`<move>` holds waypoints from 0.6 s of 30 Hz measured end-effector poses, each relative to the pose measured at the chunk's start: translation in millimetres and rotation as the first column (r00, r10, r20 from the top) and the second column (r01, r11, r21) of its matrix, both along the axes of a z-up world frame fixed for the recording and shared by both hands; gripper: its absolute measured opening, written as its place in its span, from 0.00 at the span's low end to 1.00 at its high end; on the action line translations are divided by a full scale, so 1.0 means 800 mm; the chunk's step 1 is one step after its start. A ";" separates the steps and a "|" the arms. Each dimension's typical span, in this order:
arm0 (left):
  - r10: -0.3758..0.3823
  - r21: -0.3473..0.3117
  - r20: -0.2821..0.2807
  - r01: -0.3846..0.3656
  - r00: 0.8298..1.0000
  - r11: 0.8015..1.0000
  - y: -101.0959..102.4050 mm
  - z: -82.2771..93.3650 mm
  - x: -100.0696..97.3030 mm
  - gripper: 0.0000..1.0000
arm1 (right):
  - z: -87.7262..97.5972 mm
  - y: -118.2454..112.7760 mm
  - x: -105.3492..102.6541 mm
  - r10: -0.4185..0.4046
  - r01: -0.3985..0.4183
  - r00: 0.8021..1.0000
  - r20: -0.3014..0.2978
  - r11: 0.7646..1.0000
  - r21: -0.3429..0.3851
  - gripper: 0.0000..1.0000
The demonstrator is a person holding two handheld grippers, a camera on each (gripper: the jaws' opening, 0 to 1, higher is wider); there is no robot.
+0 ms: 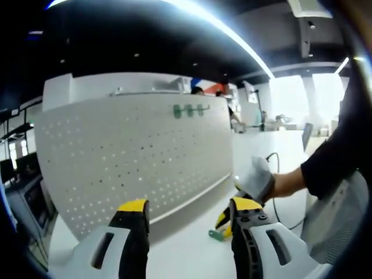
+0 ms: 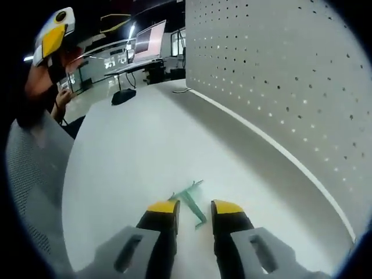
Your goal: Insert the hook assembly into the mounting plate slot until the hook locks in place.
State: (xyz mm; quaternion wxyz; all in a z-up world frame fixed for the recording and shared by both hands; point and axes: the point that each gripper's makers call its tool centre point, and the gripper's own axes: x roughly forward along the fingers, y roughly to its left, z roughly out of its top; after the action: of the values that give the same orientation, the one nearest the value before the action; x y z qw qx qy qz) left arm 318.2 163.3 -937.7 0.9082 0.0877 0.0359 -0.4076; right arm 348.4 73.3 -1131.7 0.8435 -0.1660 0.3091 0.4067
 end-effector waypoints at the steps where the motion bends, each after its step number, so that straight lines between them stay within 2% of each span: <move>1: 0.000 0.001 0.000 0.000 1.000 1.000 0.000 0.000 0.000 0.57 | 0.001 0.002 -0.001 0.005 -0.005 1.000 0.001 1.000 -0.001 0.17; 6: 0.001 -0.001 -0.001 -0.001 1.000 1.000 0.001 0.000 0.000 0.56 | 0.002 0.006 -0.002 0.024 -0.024 1.000 0.006 1.000 -0.010 0.13; 11: -0.008 0.005 -0.001 0.008 1.000 1.000 -0.002 -0.001 -0.001 0.56 | -0.002 0.011 -0.003 0.061 -0.059 0.998 0.031 0.996 -0.069 0.07; 18: -0.011 -0.001 0.002 0.011 1.000 1.000 -0.002 0.001 -0.002 0.56 | -0.002 0.015 -0.004 0.073 -0.070 0.997 0.033 0.995 -0.074 0.02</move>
State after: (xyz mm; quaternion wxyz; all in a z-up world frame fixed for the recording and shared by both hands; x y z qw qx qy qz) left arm 316.2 162.1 -936.6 0.9060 0.0880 0.0343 -0.4126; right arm 345.5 85.4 -1133.4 0.8271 -0.2147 0.3027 0.4222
